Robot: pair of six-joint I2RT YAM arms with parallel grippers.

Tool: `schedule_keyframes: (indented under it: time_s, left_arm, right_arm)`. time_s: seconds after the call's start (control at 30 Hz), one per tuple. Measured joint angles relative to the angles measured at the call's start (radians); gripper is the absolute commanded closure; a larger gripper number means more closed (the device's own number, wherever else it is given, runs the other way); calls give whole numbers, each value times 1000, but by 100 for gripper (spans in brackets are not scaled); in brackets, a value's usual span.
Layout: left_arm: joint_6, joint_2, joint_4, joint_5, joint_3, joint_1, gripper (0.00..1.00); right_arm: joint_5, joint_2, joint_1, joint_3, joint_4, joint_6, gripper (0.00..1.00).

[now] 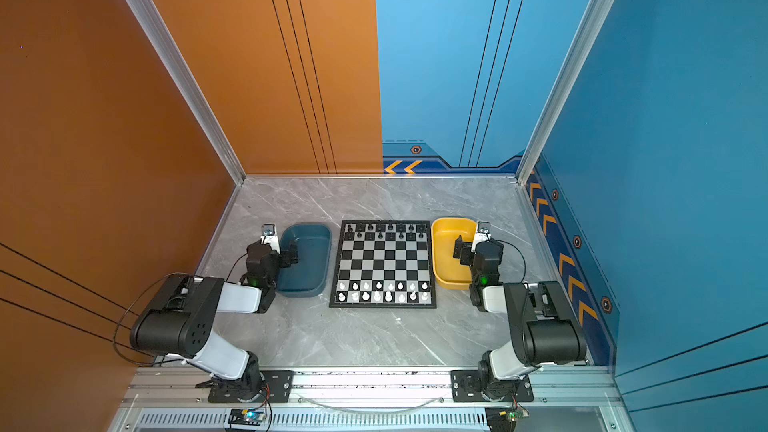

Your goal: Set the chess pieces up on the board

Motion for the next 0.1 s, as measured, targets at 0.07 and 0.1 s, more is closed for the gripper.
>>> schedule_keyframes:
  time_s: [0.07, 0.1]
  left_arm:
    - [0, 0, 0, 0, 0, 0, 2]
    - [0, 0, 0, 0, 0, 1, 2]
  right_arm:
    - [0, 0, 0, 0, -2, 0, 0]
    - [0, 0, 0, 0, -2, 0, 0]
